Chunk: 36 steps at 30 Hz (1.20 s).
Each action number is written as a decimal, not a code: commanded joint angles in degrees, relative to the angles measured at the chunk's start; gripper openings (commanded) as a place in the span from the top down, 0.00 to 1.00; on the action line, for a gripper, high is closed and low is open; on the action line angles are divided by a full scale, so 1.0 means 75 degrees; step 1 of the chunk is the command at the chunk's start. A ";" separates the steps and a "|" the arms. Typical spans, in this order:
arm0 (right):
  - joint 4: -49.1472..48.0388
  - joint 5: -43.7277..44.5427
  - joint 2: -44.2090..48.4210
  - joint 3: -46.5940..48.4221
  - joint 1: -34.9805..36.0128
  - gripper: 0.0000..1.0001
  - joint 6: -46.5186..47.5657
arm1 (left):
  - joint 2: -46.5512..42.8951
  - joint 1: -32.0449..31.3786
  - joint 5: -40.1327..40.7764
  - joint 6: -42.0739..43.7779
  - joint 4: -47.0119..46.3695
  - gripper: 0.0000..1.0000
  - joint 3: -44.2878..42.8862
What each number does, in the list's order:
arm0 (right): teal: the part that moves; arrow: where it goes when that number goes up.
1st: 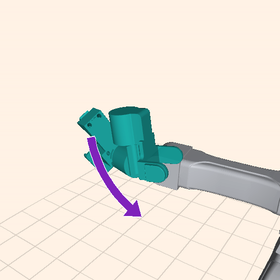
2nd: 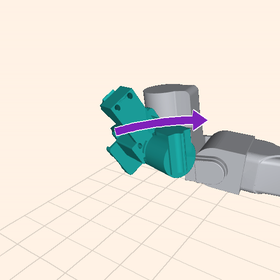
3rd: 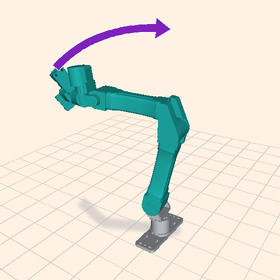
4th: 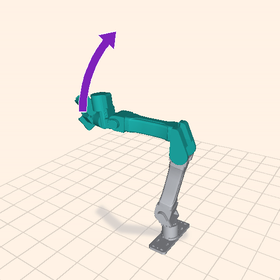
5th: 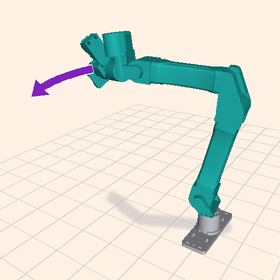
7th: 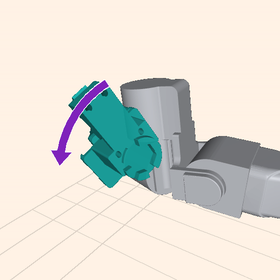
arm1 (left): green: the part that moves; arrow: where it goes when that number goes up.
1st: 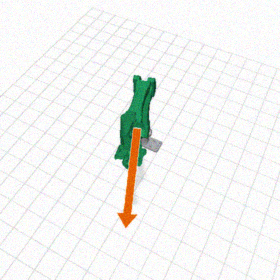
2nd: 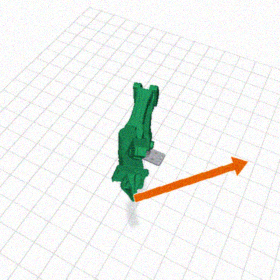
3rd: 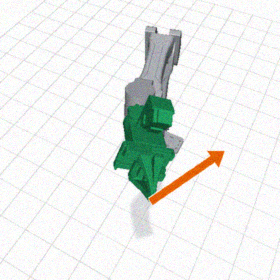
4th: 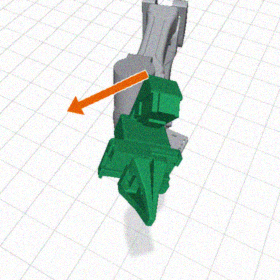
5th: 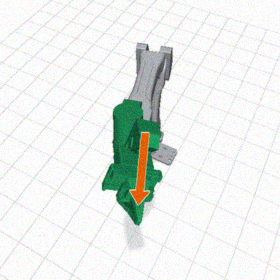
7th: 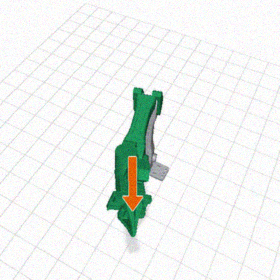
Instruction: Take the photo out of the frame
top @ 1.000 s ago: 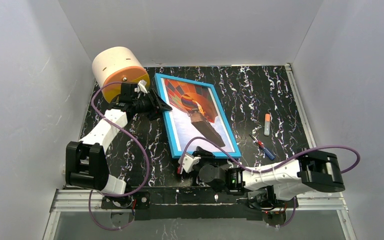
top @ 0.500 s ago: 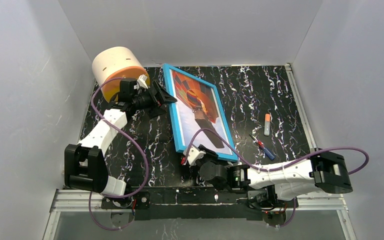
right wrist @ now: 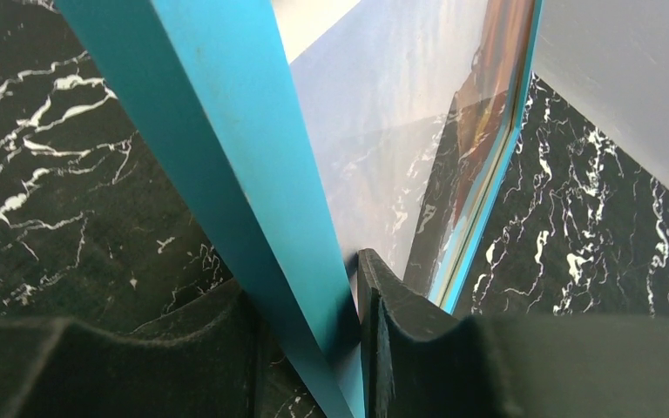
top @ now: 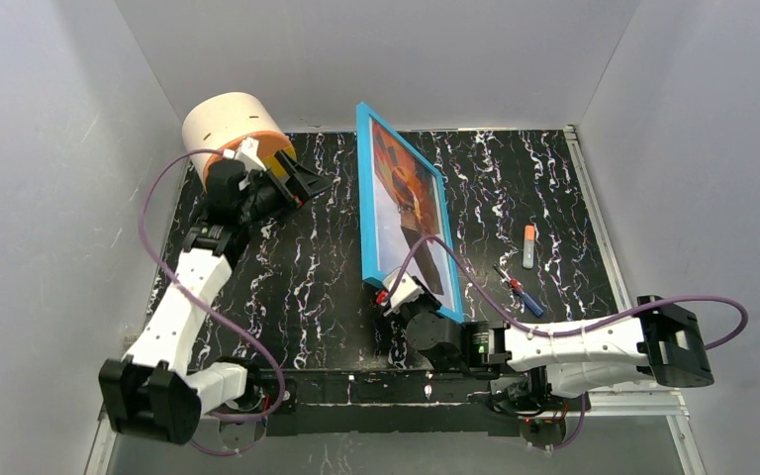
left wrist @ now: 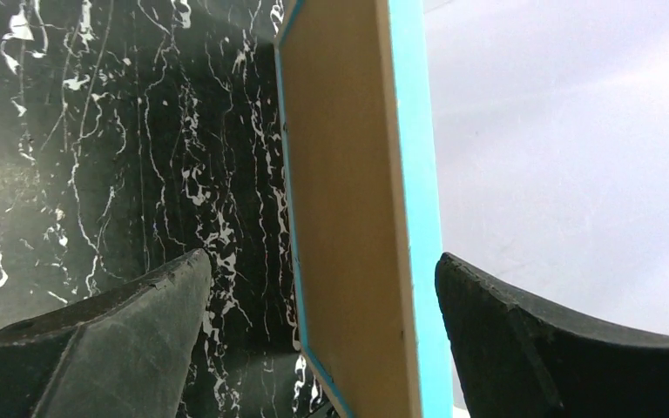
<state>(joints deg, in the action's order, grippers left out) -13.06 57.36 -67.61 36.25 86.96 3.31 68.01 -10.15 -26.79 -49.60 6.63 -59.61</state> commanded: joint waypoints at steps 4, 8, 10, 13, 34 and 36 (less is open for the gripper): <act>0.0055 -0.0522 0.0536 0.0609 -0.0051 0.96 -0.2944 | -0.1430 0.0006 0.1099 -0.0286 0.0209 0.02 0.2003; 0.0216 -0.0588 0.0659 0.0730 -0.0054 0.95 -0.3356 | -0.1736 0.0006 0.0927 -0.0218 0.0216 0.02 0.2624; 0.0241 -0.0564 0.0777 0.0772 -0.0051 0.95 -0.3561 | -0.1746 -0.0004 0.0819 -0.0171 0.0238 0.02 0.2771; 0.0107 -0.0631 0.1050 0.0760 -0.0054 0.95 -0.3899 | -0.1642 -0.0004 0.0670 -0.0080 0.0249 0.02 0.2860; -0.0024 -0.1561 0.2365 -0.0422 -0.0729 0.94 -0.6509 | -0.1114 -0.0005 0.0425 0.0073 0.0476 0.02 0.2713; -0.0059 -0.1913 0.2506 -0.0670 -0.1040 0.93 -0.6951 | -0.1111 -0.0006 0.0428 0.0111 0.0479 0.02 0.2772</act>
<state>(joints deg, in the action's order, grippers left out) -9.17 50.00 -51.59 33.32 82.08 -38.61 59.81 -10.15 -22.31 -49.65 9.47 -38.54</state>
